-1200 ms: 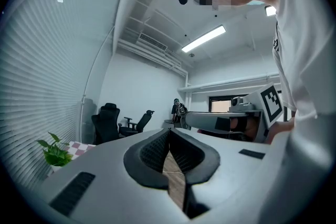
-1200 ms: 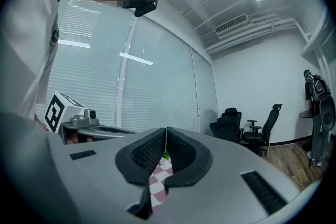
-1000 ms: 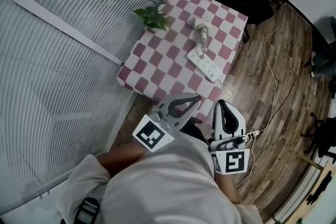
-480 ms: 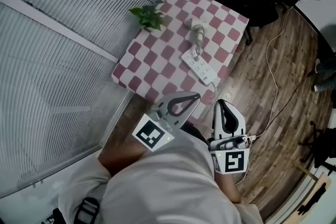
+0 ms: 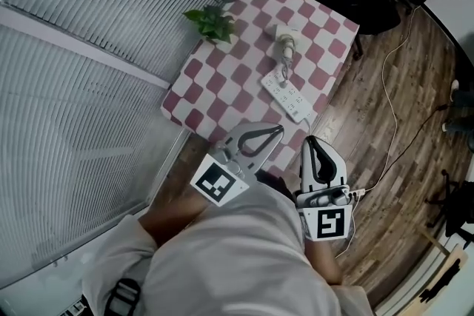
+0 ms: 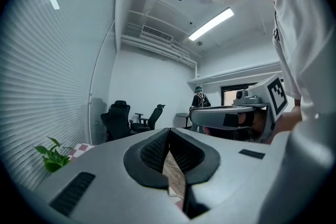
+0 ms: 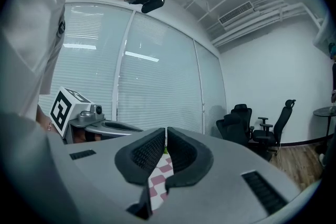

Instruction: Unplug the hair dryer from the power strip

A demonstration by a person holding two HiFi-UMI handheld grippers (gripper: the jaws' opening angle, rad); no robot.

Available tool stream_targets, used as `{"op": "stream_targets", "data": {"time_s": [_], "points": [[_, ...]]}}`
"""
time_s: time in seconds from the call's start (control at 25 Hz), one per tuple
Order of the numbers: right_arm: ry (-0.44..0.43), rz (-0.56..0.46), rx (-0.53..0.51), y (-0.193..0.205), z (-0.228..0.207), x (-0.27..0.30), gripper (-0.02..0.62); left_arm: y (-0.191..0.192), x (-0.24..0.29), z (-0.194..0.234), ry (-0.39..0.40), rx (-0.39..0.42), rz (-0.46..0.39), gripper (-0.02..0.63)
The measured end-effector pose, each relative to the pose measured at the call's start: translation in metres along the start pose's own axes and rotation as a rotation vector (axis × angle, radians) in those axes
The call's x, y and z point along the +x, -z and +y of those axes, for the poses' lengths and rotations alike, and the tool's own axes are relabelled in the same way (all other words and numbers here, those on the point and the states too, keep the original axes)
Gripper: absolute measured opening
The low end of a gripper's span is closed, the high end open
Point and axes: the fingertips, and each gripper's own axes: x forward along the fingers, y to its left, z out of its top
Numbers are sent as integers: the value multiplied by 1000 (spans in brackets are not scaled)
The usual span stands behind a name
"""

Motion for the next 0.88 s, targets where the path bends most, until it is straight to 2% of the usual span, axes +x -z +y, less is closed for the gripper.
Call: {"op": "stream_targets", "data": {"time_s": [0.2, 0.44, 0.6, 0.88], "points": [[-14, 27, -1, 17, 4, 30, 35, 17, 6, 23, 26, 25, 40, 32], [-23, 139, -32, 58, 2, 52, 35, 46, 14, 47, 40, 20, 86, 32], [-24, 156, -42, 78, -3, 66, 38, 68, 22, 62, 47, 14, 121, 32], [-18, 189, -3, 108, -12, 94, 91, 111, 40, 83, 65, 4, 173, 32]]}}
